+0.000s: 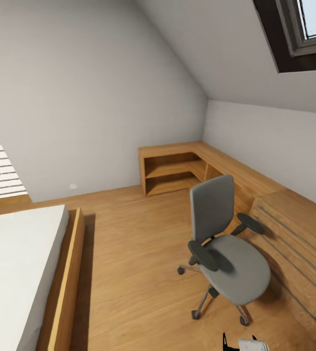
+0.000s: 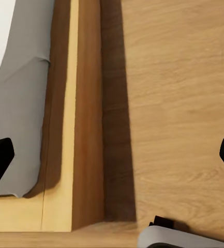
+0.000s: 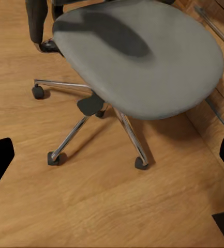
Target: In the bedroom, organize the workspace by keeping the computer under the desk, ensuring the monitor is on the desk, placing the keyboard on the desk next to the monitor, placing the mouse on the desk next to the keyboard, moving the folder from the swivel chair onto the desk next to the mouse, stacking the notebook on top of the folder with the pen on top of the notebook, and positioning the swivel chair next to the desk.
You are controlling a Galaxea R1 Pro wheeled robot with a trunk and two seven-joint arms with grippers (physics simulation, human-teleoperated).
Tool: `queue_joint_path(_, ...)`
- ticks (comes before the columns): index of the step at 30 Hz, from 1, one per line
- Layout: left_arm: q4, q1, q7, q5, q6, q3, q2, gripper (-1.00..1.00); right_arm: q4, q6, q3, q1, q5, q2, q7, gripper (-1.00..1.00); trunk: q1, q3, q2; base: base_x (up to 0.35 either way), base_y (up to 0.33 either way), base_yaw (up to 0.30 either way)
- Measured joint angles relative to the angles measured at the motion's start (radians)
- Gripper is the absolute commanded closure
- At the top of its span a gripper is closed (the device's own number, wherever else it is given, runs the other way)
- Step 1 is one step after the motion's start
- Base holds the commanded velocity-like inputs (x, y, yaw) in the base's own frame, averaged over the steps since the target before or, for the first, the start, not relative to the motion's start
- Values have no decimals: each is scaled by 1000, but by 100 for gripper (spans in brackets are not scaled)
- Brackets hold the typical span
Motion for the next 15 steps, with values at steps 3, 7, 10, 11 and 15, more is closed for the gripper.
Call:
queue_joint_path(3,0,0,0,-1,-1,-19,-5,-100,0,0,0,0,0,-1,0,-100,0,0,0,21,0,287)
queue_joint_path(7,-1,0,1,0,-3,-29,-10,-100,0,0,-1,0,-2,-2,1,-100,0,0,0,5,0,280)
queue_joint_path(10,-2,0,2,1,-4,-30,-21,-100,0,0,-2,0,-2,-2,1,-100,0,2,0,1,0,195)
queue_joint_path(11,-2,0,2,1,-4,-30,-26,-100,-1,-1,-2,0,-2,-2,1,-100,0,4,0,1,0,118)
queue_joint_path(15,-1,0,2,2,-4,-29,-32,-100,-1,-1,-2,0,-2,-3,1,-100,0,9,0,0,0,54)
